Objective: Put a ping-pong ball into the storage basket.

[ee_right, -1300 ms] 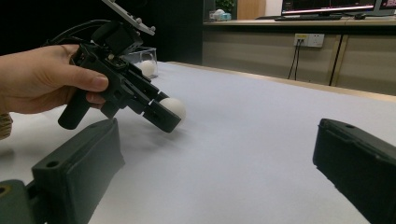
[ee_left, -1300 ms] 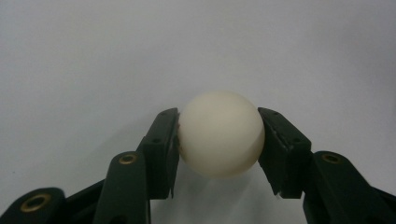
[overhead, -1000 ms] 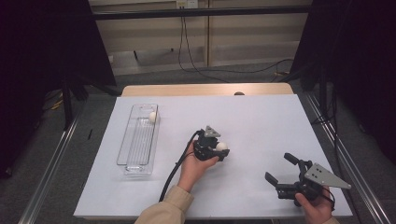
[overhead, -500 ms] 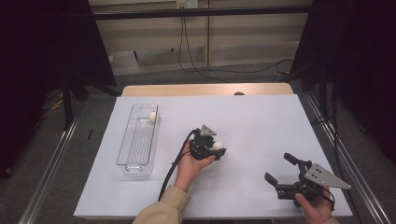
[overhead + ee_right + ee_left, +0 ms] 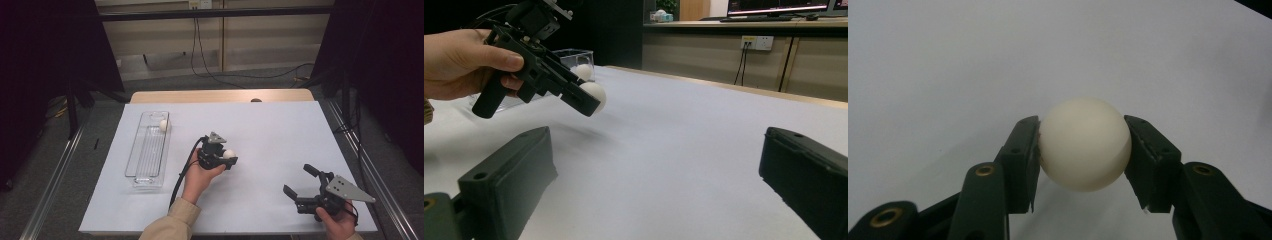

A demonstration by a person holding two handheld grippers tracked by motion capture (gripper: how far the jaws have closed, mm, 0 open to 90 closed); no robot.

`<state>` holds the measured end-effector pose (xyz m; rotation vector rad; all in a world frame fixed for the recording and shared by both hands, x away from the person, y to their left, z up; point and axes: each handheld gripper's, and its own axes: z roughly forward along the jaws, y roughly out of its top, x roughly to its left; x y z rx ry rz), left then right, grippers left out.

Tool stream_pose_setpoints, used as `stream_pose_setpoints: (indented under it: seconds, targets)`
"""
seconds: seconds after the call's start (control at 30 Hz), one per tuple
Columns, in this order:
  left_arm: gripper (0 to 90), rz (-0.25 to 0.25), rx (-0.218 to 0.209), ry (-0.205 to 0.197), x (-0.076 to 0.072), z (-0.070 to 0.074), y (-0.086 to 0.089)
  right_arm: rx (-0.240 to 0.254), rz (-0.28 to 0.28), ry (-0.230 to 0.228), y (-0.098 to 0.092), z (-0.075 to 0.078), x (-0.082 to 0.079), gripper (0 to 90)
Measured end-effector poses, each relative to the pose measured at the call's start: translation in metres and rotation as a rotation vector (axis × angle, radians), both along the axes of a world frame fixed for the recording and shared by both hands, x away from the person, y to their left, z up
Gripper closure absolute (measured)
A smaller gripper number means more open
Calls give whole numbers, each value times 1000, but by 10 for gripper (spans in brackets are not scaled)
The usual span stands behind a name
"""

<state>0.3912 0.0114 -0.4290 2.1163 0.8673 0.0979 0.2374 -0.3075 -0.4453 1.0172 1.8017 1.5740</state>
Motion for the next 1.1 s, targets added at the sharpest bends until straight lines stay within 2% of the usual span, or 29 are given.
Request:
stream_pose_setpoints:
  seconds: [1.1]
  targets:
    - [510, 42, -18, 25, 4, 9, 23, 1, -3, -1, 0, 0, 0, 9]
